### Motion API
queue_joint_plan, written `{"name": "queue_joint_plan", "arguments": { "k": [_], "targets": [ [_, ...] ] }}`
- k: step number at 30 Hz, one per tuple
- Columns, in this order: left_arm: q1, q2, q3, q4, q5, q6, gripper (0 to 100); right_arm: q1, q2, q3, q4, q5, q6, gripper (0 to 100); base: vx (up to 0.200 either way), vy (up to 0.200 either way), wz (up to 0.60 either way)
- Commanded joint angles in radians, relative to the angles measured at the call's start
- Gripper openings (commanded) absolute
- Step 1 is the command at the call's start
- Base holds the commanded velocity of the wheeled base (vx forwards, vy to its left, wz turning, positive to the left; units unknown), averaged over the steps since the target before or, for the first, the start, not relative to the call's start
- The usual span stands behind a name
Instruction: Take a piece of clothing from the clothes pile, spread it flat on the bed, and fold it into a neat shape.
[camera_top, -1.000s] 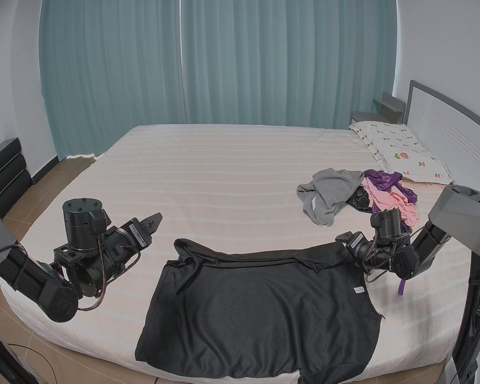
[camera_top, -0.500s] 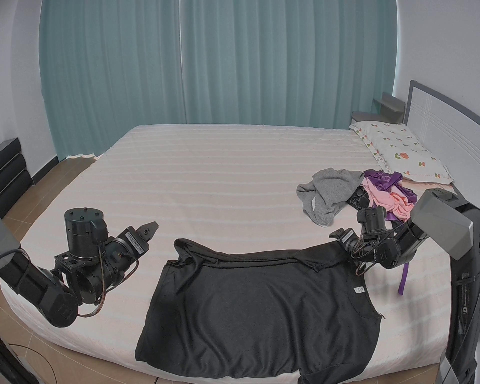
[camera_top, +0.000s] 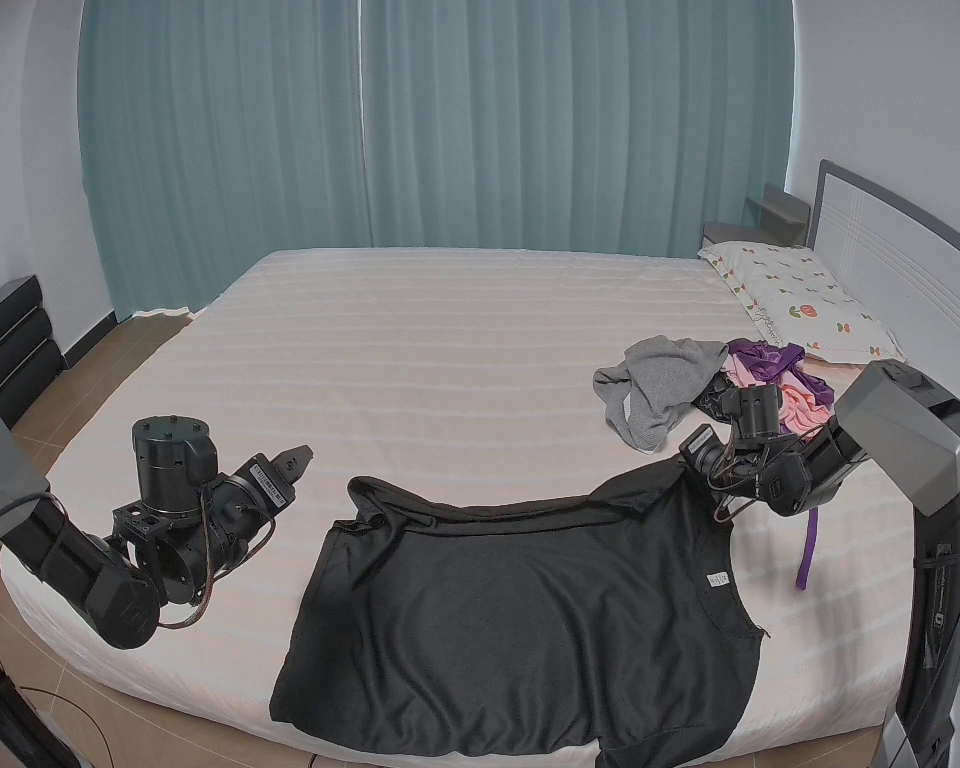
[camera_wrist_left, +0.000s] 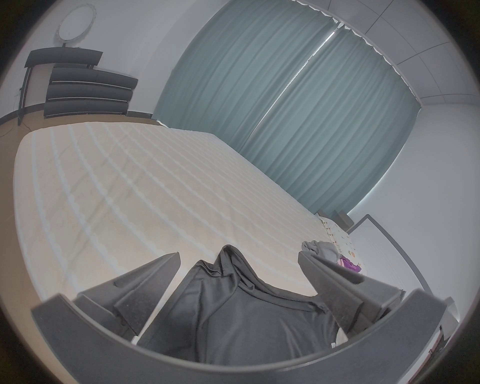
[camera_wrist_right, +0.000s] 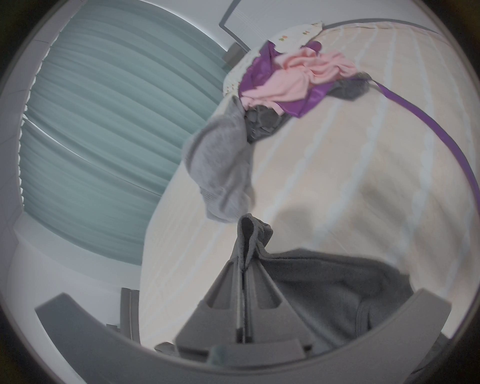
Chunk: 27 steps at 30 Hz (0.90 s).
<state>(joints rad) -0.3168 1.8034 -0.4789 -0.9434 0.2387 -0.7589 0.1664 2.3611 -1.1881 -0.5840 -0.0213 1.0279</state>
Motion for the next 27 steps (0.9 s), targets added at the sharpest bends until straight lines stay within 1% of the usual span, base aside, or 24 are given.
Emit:
{"name": "queue_joint_plan", "arguments": {
  "k": [1, 8, 11, 15, 16, 21, 24, 25, 26, 27],
  "targets": [
    [0.015, 0.037, -0.013, -0.002, -0.004, 0.003, 100, -0.013, -0.039, -0.084, 0.001, 0.004, -0.002, 0, 0.0, 0.0, 0.0],
    [0.044, 0.113, -0.072, -0.003, -0.007, 0.003, 100, -0.018, 0.035, -0.24, 0.021, 0.006, -0.005, 0, 0.0, 0.0, 0.0],
    [0.044, 0.134, -0.099, -0.002, -0.009, 0.003, 100, -0.018, 0.066, -0.277, 0.058, 0.003, -0.005, 0, 0.0, 0.0, 0.0],
    [0.042, 0.16, -0.13, -0.002, -0.012, 0.003, 100, -0.018, 0.086, -0.289, 0.064, 0.006, -0.006, 0, 0.0, 0.0, 0.0],
    [0.042, 0.16, -0.13, -0.002, -0.012, 0.003, 100, -0.018, 0.086, -0.289, 0.064, 0.006, -0.006, 100, 0.0, 0.0, 0.0],
    [0.042, 0.202, -0.159, -0.002, -0.021, 0.004, 100, -0.019, 0.078, -0.263, 0.067, 0.012, -0.011, 100, 0.0, 0.0, 0.0],
    [0.045, 0.229, -0.188, 0.0, -0.041, 0.01, 100, -0.038, 0.041, -0.243, 0.067, 0.021, -0.011, 100, 0.0, 0.0, 0.0],
    [0.045, 0.244, -0.202, 0.005, -0.052, 0.01, 100, -0.048, -0.009, -0.18, 0.067, 0.055, -0.012, 100, 0.0, 0.0, 0.0],
    [0.045, 0.244, -0.204, 0.006, -0.052, 0.01, 100, -0.05, -0.014, -0.176, 0.067, 0.06, -0.012, 100, 0.0, 0.0, 0.0],
    [0.045, 0.257, -0.221, 0.028, -0.062, 0.013, 100, -0.057, -0.074, -0.091, 0.059, 0.11, -0.012, 100, 0.0, 0.0, 0.0]
  ]
}}
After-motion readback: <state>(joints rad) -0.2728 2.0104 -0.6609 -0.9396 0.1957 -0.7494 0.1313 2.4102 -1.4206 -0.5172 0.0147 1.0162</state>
